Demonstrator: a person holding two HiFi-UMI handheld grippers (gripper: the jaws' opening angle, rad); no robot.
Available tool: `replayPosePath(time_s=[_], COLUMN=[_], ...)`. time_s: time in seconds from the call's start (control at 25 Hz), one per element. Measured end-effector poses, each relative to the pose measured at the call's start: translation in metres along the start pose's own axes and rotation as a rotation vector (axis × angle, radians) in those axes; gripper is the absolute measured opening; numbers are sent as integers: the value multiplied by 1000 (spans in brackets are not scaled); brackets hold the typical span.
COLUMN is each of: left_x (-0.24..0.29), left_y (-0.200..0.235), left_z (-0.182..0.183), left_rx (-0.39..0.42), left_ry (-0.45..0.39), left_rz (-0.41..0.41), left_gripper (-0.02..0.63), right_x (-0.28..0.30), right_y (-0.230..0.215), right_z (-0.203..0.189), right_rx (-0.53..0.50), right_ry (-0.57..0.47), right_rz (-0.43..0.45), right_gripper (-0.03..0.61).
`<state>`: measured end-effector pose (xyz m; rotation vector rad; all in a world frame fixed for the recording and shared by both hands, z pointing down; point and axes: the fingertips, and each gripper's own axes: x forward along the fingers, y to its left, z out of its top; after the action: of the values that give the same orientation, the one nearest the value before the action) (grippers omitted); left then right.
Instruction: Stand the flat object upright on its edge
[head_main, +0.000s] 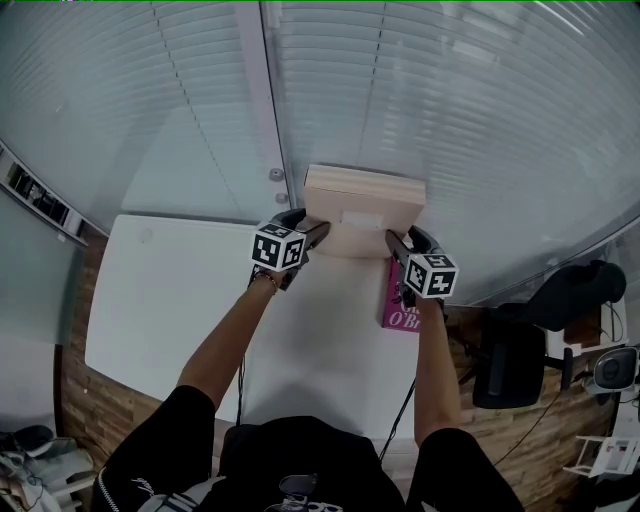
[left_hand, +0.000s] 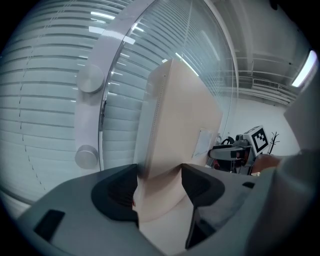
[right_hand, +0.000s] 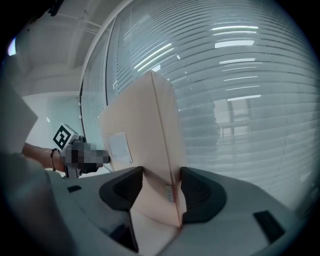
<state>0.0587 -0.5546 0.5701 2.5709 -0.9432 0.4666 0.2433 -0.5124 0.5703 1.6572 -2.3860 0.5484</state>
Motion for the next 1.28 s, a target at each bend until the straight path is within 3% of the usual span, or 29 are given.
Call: replayPosePath(time_s=[0.6,1.08,1.28], left_x=[-1,-30,-60], left_y=[0,-12,-37], left_z=[-3,3,-6], left_rx=[10,-3,10], left_ry=[6,-60,-91], left_rz=[11,31,19], left_gripper=[296,296,296], right_x=[-1,-28,-55], right_y=[1,6,24], right_z=[-3,-4,-1], right_rx=[10,2,-10], right_ry=[-5,-11,-47], right_rz=[5,-9,1], right_gripper=[258,256,256])
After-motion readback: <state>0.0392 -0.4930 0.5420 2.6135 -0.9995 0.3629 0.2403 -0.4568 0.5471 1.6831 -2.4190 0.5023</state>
